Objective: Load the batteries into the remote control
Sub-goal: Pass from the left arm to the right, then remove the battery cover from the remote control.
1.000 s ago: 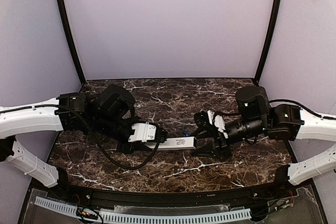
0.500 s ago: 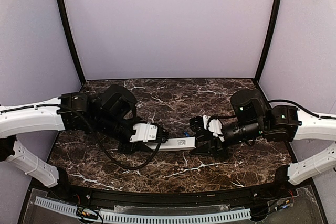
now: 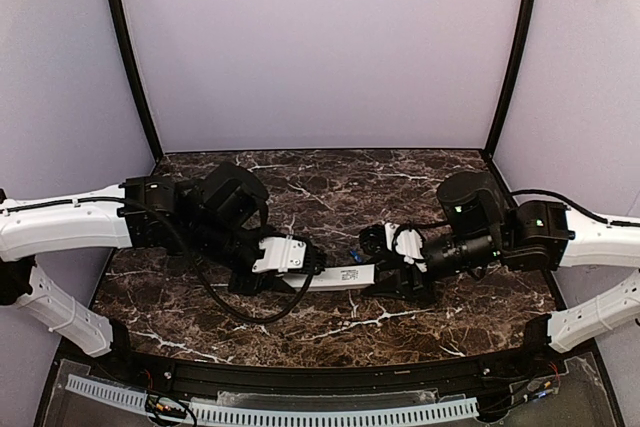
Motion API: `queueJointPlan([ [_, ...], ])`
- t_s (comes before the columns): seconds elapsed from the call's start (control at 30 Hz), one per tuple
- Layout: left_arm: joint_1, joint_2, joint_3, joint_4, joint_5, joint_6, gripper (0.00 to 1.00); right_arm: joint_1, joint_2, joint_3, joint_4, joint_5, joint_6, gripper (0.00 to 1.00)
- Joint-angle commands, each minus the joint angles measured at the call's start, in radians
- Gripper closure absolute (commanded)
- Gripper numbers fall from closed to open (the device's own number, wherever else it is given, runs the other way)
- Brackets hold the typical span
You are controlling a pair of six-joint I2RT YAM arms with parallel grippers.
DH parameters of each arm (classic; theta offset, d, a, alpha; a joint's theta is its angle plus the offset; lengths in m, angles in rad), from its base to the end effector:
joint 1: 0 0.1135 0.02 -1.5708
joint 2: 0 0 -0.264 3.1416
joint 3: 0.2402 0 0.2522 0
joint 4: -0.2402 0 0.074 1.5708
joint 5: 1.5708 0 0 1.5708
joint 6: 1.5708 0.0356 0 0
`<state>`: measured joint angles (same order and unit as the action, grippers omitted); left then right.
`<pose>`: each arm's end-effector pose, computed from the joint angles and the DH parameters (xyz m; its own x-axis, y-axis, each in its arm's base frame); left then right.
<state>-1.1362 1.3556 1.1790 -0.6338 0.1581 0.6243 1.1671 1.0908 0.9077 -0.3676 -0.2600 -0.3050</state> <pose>0.1172 -0.2659 0.3083 0.3028 0.7187 -0.6259 0.9422 -0.1267 0.3103 0.0867 0.2264 0.3053 0.0966 -0.5125 -0.8532 -0.9915 0.0254 -0.1276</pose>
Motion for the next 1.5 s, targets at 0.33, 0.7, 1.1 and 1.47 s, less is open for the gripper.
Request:
queueJointPlan([
  [0.33,0.021,-0.009,0.014,0.025,0.056,-0.027,0.89,0.013,-0.004,0.025,0.034,0.037,0.007,0.84],
  [0.7,0.168,-0.238,-0.144,0.333,0.115,-0.317,0.26,0.005,-0.113,-0.051,0.174,0.22,0.05,1.0],
  [1.1,0.351,-0.175,-0.172,0.616,0.413,-0.953,0.15,-0.007,-0.183,-0.083,0.319,0.254,0.017,1.0],
  [1.47,0.368,-0.099,-0.231,0.898,0.604,-1.213,0.29,-0.007,-0.181,-0.085,0.3,0.284,0.018,1.0],
])
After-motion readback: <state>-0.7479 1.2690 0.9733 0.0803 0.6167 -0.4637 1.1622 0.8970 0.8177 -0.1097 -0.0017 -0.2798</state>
